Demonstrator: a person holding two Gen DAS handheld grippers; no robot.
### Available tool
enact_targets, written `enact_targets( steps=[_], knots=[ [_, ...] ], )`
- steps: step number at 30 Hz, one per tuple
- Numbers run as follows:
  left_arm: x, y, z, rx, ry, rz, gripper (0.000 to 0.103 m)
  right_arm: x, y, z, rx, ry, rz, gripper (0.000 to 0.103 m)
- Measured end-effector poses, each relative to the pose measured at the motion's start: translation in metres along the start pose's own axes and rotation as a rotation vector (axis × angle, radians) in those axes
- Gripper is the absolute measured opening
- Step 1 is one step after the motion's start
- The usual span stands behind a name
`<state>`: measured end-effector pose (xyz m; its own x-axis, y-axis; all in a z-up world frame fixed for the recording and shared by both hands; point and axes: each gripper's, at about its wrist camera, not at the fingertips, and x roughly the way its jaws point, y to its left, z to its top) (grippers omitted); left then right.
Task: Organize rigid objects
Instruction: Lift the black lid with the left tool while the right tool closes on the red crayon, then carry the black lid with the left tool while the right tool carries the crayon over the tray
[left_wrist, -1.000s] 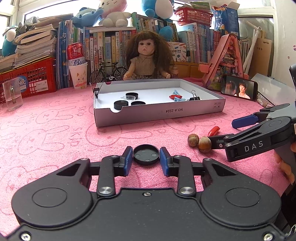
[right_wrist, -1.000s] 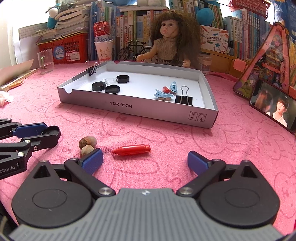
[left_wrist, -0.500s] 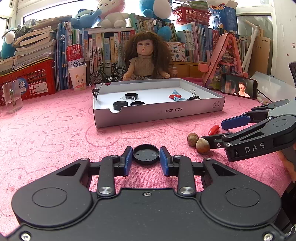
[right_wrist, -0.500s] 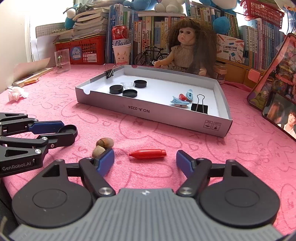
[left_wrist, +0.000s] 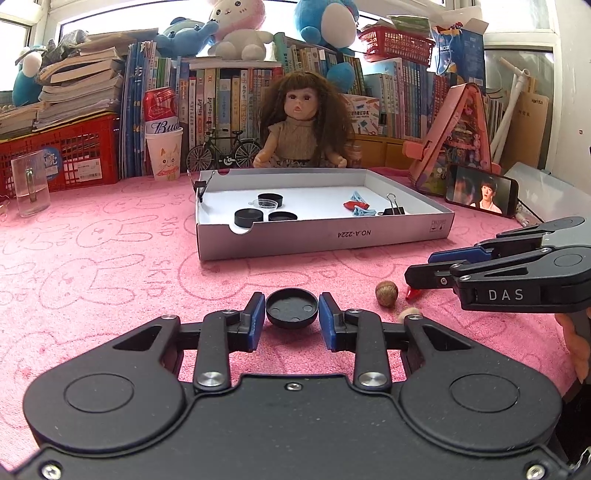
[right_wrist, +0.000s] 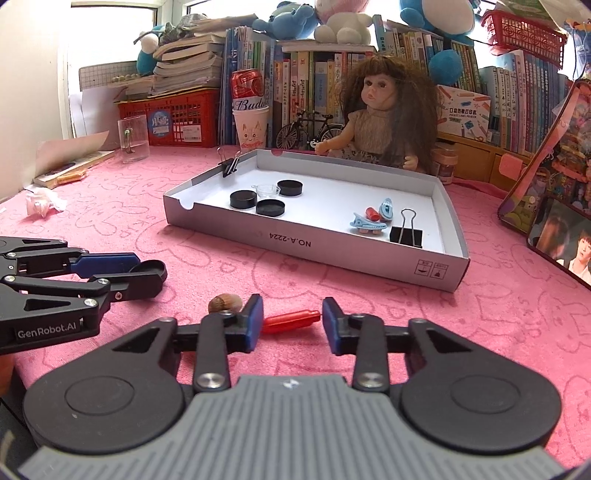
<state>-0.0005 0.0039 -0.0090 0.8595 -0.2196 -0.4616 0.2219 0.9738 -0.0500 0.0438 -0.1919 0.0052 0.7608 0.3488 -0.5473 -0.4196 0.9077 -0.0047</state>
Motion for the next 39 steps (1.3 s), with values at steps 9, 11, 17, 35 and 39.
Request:
enact_targets(
  steps=[9, 11, 17, 35, 39],
  knots=[
    [0.001, -0.002, -0.001, 0.003, 0.006, -0.002, 0.030, -0.002, -0.006, -0.003, 0.006, 0.000, 0.058, 0.058],
    [0.001, -0.002, -0.001, 0.003, 0.005, -0.002, 0.030, -0.002, -0.005, -0.003, -0.011, 0.004, 0.064, 0.060],
    [0.001, -0.002, 0.000, 0.003, 0.006, -0.002, 0.030, 0.003, -0.001, -0.005, -0.026, 0.019, 0.056, 0.061],
    [0.000, 0.002, 0.004, -0.038, 0.004, -0.006, 0.030, -0.003, -0.002, -0.011, 0.061, -0.028, -0.010, 0.051],
    [0.002, 0.004, 0.012, -0.060, -0.002, 0.001, 0.030, -0.003, -0.007, -0.006, 0.107, -0.053, -0.050, 0.051]
  ],
)
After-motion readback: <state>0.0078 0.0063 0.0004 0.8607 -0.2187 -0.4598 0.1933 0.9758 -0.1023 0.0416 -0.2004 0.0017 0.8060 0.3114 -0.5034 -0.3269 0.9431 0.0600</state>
